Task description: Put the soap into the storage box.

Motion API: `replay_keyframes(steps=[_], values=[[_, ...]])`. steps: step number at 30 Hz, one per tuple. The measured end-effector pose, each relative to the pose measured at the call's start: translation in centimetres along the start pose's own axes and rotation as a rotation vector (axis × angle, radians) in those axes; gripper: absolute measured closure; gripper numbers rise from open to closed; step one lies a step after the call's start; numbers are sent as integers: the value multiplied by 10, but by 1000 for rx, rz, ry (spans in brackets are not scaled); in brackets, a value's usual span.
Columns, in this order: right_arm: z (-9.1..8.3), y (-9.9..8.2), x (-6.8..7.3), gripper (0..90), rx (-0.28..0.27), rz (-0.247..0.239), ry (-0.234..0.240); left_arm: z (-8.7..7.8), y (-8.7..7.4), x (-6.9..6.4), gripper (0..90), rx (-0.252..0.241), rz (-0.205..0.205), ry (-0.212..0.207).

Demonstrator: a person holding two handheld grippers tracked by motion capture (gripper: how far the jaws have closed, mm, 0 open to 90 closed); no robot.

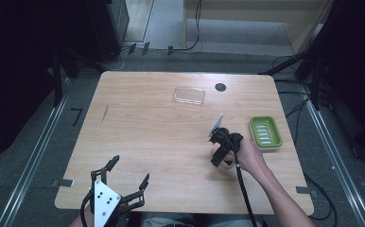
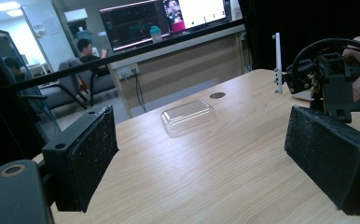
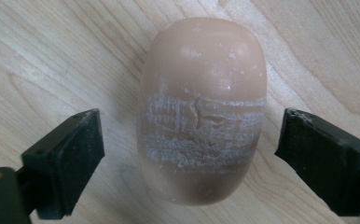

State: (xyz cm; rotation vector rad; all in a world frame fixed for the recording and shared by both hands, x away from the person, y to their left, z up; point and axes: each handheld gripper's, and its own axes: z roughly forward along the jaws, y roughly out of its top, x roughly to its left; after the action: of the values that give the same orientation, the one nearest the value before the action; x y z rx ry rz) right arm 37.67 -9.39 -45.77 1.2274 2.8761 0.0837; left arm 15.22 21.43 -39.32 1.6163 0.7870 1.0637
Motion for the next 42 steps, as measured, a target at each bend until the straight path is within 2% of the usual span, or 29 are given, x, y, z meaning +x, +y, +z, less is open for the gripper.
replay_keyframes(steps=[5,13,23,42], values=[[1,0,-3,139,1,6,5,0,0,0,99,0,1,-1],[4,1,-3,239,3,20,-15,0,0,0,99,0,2,-2],[7,2,-2,318,30,36,-1,-1,0,0,99,-6,2,-1],[7,2,1,333,38,27,-21,-1,0,0,99,-9,0,2]])
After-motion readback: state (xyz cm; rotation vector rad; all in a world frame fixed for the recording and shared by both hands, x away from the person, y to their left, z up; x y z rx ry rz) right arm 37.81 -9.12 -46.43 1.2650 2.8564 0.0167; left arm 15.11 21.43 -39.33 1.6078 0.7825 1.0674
